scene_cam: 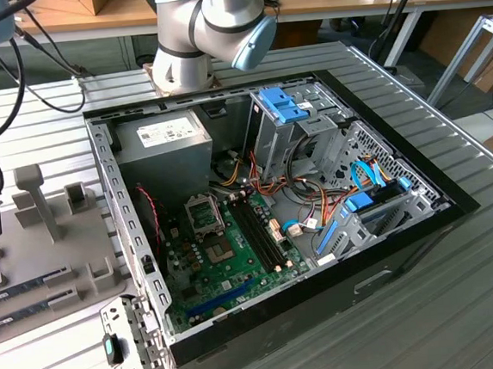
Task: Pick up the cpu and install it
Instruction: 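Pick up the cpu and move it towards the insertion slot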
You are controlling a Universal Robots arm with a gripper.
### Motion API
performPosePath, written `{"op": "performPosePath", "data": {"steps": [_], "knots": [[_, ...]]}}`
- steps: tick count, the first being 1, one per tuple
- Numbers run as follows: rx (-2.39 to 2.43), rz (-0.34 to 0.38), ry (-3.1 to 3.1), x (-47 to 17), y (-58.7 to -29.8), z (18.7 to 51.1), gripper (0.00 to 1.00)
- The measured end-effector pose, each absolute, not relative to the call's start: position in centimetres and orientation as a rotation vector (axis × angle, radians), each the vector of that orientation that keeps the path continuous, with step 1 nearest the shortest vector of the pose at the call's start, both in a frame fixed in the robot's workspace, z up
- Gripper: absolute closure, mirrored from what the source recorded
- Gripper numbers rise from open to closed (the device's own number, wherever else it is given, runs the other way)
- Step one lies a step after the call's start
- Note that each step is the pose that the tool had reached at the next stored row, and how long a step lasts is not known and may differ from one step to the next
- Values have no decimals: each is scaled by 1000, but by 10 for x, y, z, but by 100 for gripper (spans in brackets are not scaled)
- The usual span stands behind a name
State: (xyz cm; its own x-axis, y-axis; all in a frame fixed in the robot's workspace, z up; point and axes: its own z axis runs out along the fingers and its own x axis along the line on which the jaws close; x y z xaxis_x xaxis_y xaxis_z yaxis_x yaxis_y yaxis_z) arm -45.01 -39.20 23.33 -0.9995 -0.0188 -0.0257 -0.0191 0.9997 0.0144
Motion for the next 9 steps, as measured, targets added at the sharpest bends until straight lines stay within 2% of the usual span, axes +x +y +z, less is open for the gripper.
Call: {"op": "performPosePath", "data": {"steps": [9], "knots": [[-30,23,3116,-450,-392,230,44]]}}
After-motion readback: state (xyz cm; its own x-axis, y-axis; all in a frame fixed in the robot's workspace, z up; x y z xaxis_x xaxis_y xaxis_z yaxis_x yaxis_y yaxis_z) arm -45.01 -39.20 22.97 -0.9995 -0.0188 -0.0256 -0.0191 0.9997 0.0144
